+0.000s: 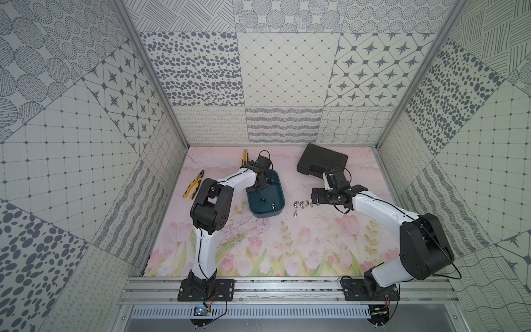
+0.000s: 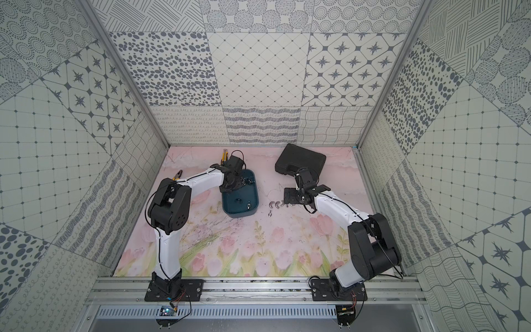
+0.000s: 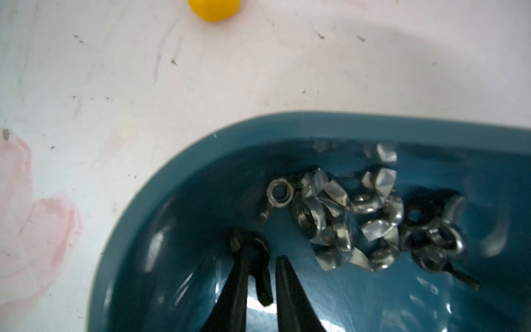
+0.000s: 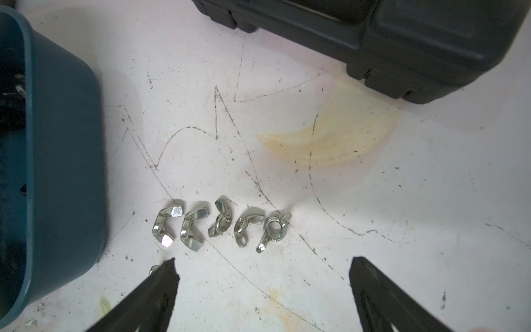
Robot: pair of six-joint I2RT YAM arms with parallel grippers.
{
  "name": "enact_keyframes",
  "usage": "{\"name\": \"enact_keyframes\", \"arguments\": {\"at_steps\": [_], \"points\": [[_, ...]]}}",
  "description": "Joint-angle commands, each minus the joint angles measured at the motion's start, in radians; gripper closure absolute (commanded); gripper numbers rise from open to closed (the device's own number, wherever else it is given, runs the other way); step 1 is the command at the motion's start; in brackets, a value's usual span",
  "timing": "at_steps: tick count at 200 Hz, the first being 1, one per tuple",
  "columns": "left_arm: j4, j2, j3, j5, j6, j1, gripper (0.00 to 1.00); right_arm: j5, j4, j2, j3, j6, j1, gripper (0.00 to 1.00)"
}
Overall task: Take out the wing nut from the storage box
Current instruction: Pick up the wing nut from the storage box.
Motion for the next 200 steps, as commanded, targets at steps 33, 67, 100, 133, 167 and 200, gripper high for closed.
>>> {"name": "enact_keyframes", "arguments": {"at_steps": [33,67,100,133,167,200], "points": [[-0.032,0.031,0.017,0.014,0.028,-0.002,0.85,0.004,0.032,-0.013,-0.003,-0.002,0.007,0.03],[-0.014,0.006,-0.004,0.02,0.028,-0.002,0.9,0.017,0.032,-0.041,-0.02,-0.003,0.007,0.03],[-0.022,-0.04,-0.015,0.025,0.034,-0.005,0.94,0.01,0.027,-0.043,-0.012,-0.001,0.007,0.03],[-0.019,-0.122,-0.045,0.031,0.047,-0.025,0.97,0.004,0.028,-0.044,-0.011,0.004,0.007,0.03],[-0.029,-0.201,-0.067,0.04,0.063,-0.078,0.98,0.009,0.028,-0.049,-0.018,0.006,0.009,0.03],[-0.044,-0.261,-0.059,0.047,0.085,-0.179,0.98,0.033,0.027,-0.065,-0.032,0.007,-0.003,0.03]]}}
